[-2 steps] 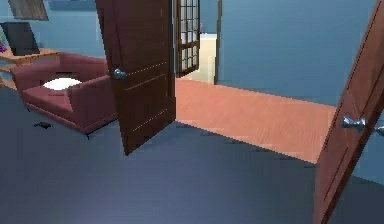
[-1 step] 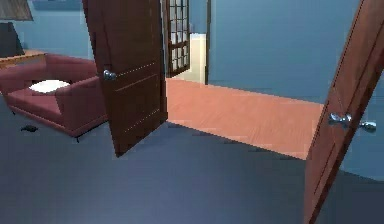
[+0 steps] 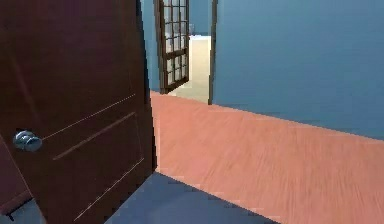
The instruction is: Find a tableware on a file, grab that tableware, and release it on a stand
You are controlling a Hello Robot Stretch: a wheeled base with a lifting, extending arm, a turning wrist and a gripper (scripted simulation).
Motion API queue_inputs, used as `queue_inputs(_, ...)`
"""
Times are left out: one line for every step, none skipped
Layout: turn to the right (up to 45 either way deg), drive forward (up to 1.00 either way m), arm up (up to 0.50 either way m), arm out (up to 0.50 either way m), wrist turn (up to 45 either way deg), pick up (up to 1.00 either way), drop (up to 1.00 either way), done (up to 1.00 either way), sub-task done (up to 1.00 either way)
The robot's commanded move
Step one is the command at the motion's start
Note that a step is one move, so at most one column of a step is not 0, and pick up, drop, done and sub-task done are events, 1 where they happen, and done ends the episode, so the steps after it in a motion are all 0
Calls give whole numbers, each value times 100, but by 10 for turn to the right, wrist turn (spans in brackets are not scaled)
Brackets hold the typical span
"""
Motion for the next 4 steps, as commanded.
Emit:
queue_inputs(-90, 0, 0, 0, 0, 0, 0, 0, 0)
queue_inputs(0, 20, 0, 0, 0, 0, 0, 0, 0)
queue_inputs(210, 0, 0, 0, 0, 0, 0, 0, 0)
queue_inputs(0, 100, 0, 0, 0, 0, 0, 0, 0)
